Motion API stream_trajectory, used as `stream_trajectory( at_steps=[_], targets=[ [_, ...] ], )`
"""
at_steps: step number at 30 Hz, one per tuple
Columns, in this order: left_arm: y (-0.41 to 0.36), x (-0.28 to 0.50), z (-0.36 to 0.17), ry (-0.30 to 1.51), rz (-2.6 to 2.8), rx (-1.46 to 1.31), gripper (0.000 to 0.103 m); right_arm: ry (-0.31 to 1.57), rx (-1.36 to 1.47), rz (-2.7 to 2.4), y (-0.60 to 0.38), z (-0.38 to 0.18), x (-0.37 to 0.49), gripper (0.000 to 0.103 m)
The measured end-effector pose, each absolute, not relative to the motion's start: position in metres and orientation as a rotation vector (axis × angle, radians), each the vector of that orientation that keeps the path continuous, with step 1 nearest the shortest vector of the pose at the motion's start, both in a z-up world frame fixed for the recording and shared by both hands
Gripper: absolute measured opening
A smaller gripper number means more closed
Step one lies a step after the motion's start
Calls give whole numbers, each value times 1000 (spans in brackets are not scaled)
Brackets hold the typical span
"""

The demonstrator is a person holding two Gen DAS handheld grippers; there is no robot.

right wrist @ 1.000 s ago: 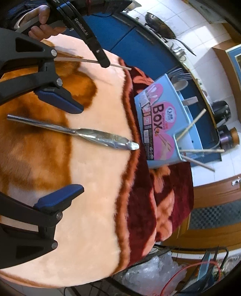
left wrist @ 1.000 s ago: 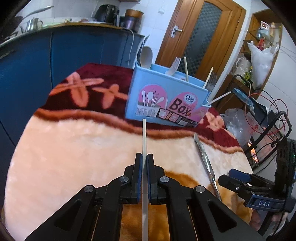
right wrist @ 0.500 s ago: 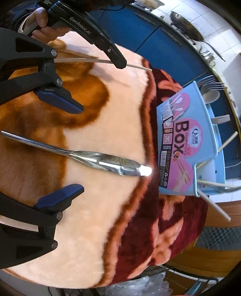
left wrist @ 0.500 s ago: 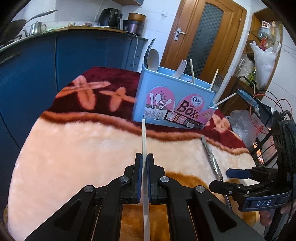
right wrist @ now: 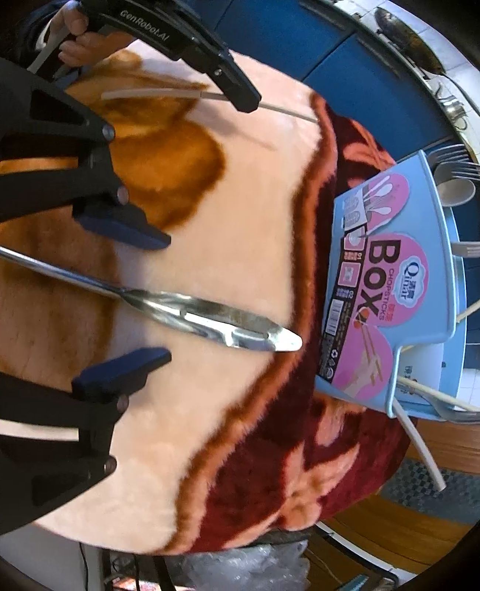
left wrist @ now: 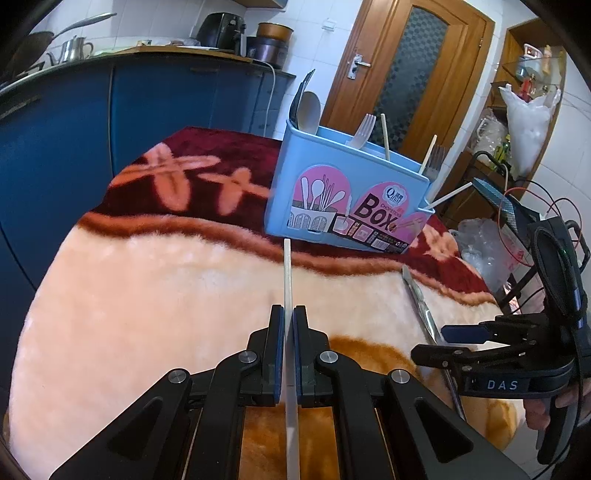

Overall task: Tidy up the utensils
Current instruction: 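Grasp the white chopstick with the left tool while the right tool grasps the silver knife, then carry the chopstick and knife over the caddy and lower them into it with both tools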

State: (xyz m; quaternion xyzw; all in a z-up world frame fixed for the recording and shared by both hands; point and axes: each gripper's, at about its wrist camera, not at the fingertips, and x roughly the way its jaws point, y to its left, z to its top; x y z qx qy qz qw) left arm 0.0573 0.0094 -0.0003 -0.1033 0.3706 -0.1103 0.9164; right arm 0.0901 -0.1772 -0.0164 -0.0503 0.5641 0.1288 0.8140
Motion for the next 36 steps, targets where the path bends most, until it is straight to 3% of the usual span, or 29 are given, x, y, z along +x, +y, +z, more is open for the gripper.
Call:
stream_trajectory(
  at_steps=[6, 8, 18, 36],
  targets=[
    [9, 56, -2, 768, -233, -217, 4, 1215, -79, 248, -187, -15, 98, 23],
    [9, 55, -1, 764, -236, -218, 4, 1215, -42, 250, -193, -15, 101, 19],
    [9, 48, 10, 725, -242, -208, 4, 1132, 133, 348, -216, -4, 87, 16],
    [-5, 50, 60, 556, -251, -147, 4, 729, 196, 361, -230, 45, 47, 16]
  ],
)
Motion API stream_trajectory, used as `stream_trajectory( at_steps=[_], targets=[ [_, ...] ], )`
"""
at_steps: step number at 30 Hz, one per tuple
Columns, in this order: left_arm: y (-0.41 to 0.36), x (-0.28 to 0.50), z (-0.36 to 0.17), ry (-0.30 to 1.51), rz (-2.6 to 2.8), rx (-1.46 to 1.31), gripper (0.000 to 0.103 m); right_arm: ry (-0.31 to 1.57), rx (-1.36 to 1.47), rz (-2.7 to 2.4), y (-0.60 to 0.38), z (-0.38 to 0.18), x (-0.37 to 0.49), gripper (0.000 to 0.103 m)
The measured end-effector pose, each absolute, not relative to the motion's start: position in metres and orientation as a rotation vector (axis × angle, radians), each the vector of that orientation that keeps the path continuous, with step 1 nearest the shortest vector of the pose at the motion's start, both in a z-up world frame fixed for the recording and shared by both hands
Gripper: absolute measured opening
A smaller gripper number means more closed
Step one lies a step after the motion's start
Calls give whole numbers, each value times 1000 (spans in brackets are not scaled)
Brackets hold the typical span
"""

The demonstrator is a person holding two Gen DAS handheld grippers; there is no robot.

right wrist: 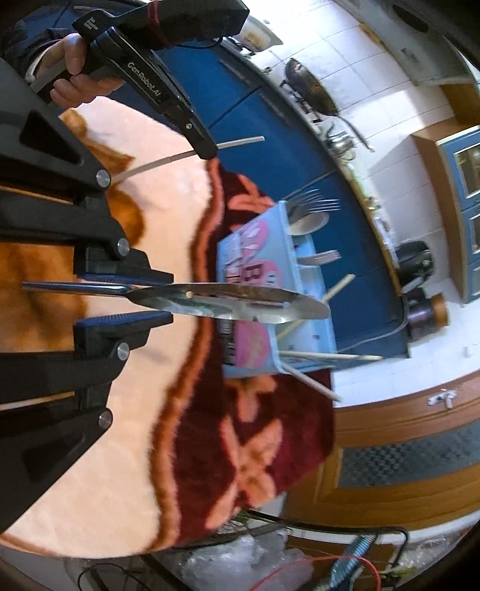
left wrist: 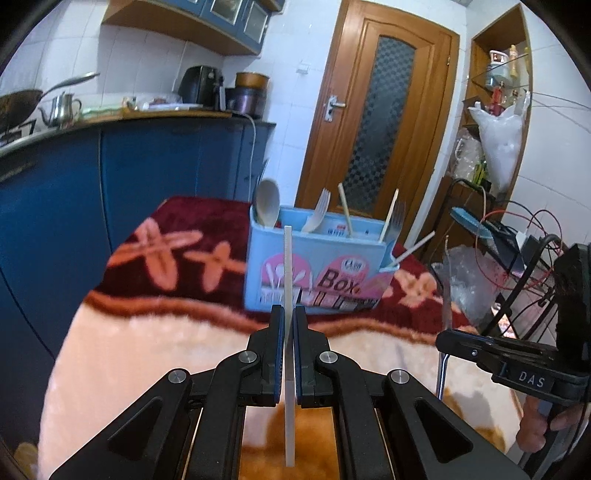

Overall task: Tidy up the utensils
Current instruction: 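Carry the chopstick and knife over the caddy and lower them into it with both tools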

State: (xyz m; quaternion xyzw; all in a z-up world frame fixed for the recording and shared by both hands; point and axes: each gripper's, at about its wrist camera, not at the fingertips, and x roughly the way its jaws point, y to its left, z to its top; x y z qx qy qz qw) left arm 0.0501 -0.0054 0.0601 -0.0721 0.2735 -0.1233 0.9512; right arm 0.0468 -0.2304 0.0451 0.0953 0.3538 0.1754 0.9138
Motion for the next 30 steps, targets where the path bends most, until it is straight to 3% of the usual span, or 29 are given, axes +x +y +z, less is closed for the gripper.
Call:
stream_trajectory(
  at_steps=[9, 20, 30],
  targets=[
    [-12, 66, 97, 434, -254, -123, 4, 559, 140, 300, -229, 65, 43, 16],
    [-10, 89, 151, 243, -247, -122, 4, 513, 157, 280, -234, 67, 51, 16],
    [-15, 131, 137, 224, -207, -120, 4, 504, 171, 260, -239, 65, 61, 16]
  ],
)
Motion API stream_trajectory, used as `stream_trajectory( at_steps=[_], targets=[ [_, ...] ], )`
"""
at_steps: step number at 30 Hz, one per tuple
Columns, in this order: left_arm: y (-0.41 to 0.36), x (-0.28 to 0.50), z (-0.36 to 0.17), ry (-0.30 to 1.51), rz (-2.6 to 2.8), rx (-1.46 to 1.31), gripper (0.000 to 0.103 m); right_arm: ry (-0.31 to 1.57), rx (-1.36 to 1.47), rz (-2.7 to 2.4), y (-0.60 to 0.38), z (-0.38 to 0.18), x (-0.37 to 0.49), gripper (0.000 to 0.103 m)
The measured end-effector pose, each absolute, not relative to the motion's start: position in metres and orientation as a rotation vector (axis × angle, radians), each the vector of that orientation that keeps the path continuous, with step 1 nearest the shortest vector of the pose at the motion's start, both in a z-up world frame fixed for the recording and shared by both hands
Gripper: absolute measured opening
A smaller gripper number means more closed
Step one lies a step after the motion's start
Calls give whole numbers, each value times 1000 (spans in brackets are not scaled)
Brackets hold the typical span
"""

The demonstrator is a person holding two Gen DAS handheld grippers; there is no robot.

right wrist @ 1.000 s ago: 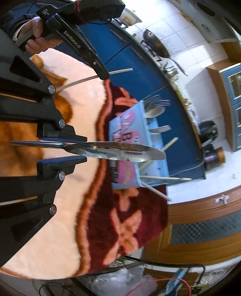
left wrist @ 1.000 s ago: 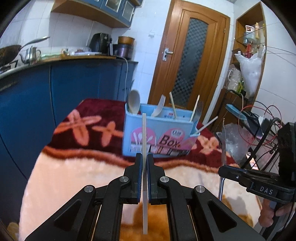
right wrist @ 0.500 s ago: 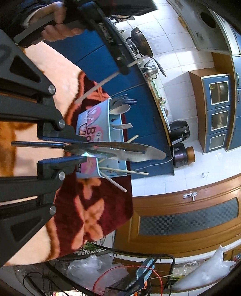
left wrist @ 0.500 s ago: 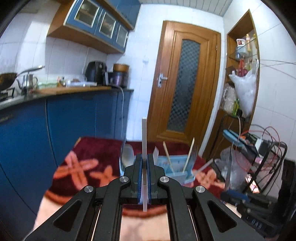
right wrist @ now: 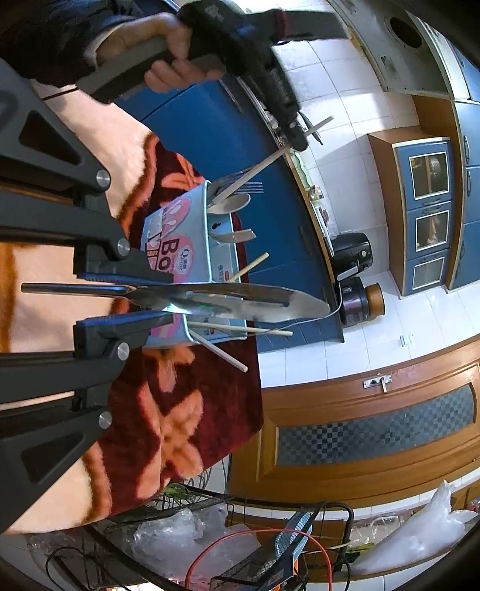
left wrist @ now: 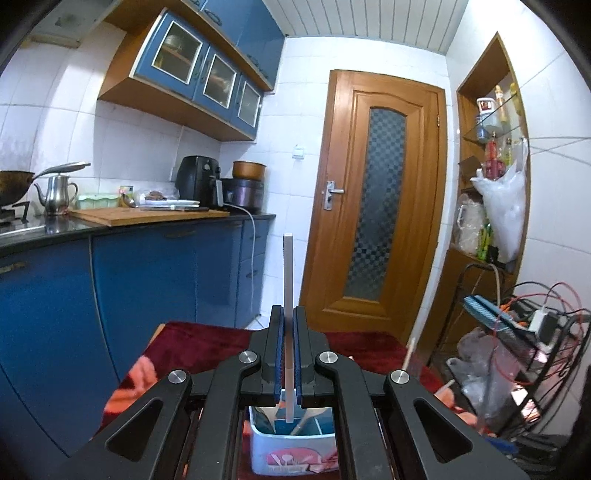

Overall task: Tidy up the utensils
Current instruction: 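Carry the chopstick and knife over the caddy and lower them into it with both tools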

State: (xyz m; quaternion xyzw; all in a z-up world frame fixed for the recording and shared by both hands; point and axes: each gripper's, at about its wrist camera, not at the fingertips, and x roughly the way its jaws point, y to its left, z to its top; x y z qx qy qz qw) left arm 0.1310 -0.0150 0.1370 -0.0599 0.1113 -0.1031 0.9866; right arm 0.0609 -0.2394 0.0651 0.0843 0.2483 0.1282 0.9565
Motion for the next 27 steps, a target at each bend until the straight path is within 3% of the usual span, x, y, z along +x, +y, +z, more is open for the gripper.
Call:
stream_trajectory(
  at_steps=[11, 27],
  targets=[
    [-29, 160, 88, 341, -203, -77, 4, 377, 139, 201, -234, 95, 92, 16],
    [-31, 173, 63, 390, -211, -80, 4, 249, 100, 115, -218, 99, 144, 16]
  ],
)
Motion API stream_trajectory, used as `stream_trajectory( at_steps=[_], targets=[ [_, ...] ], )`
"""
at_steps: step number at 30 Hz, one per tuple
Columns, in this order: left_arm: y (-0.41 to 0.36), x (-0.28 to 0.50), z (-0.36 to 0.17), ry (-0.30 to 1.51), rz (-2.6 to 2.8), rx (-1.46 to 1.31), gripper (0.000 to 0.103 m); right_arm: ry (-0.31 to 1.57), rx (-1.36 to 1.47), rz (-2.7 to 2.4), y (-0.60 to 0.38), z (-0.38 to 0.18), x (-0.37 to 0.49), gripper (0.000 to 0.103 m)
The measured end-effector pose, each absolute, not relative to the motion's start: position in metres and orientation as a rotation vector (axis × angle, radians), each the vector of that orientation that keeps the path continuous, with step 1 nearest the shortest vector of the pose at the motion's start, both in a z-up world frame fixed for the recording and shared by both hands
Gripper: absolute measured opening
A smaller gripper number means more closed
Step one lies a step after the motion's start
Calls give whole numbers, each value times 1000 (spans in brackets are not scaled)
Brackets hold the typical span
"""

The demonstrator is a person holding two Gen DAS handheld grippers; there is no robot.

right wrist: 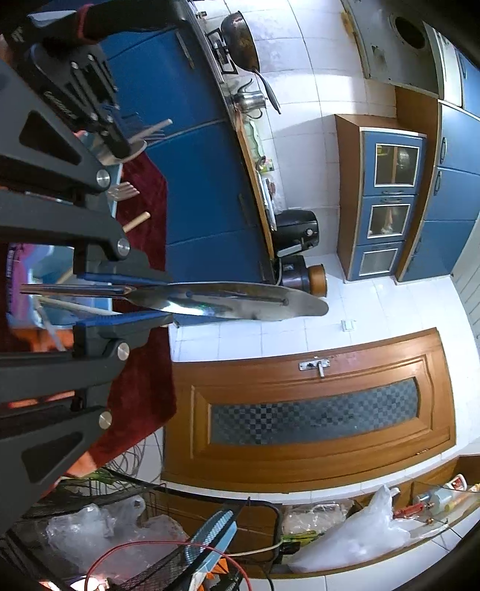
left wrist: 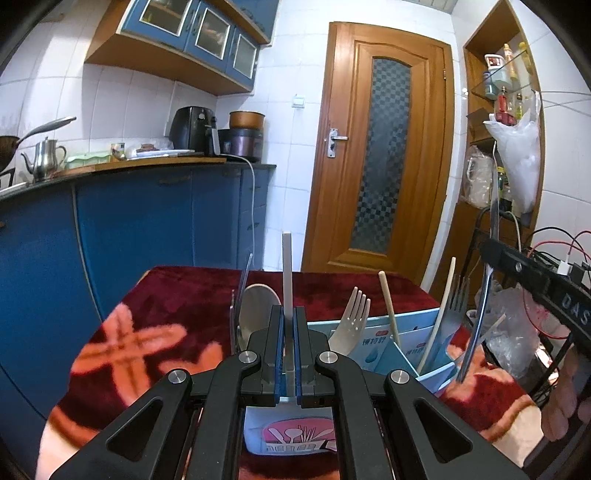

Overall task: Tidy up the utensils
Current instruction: 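Carry the chopstick and knife over the caddy and lower them into it with both tools, then open both tools to release the chopstick and knife into the caddy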

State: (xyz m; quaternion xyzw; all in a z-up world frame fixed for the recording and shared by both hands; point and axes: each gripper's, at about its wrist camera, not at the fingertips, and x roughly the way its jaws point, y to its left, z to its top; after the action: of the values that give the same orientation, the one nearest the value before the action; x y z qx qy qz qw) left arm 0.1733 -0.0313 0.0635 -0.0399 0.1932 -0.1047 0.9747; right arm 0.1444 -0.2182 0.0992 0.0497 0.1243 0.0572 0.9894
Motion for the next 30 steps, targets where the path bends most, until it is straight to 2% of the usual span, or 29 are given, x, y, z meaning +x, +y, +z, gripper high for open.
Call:
stream_trajectory(
  at_steps=[9, 30],
  targets=[
    [-33, 176, 56, 409, -211, -80, 4, 188, 70, 99, -211, 89, 158, 16],
    [-36, 174, 52, 414, -213, -72, 4, 357, 35, 137, -198, 52, 164, 17]
  ],
)
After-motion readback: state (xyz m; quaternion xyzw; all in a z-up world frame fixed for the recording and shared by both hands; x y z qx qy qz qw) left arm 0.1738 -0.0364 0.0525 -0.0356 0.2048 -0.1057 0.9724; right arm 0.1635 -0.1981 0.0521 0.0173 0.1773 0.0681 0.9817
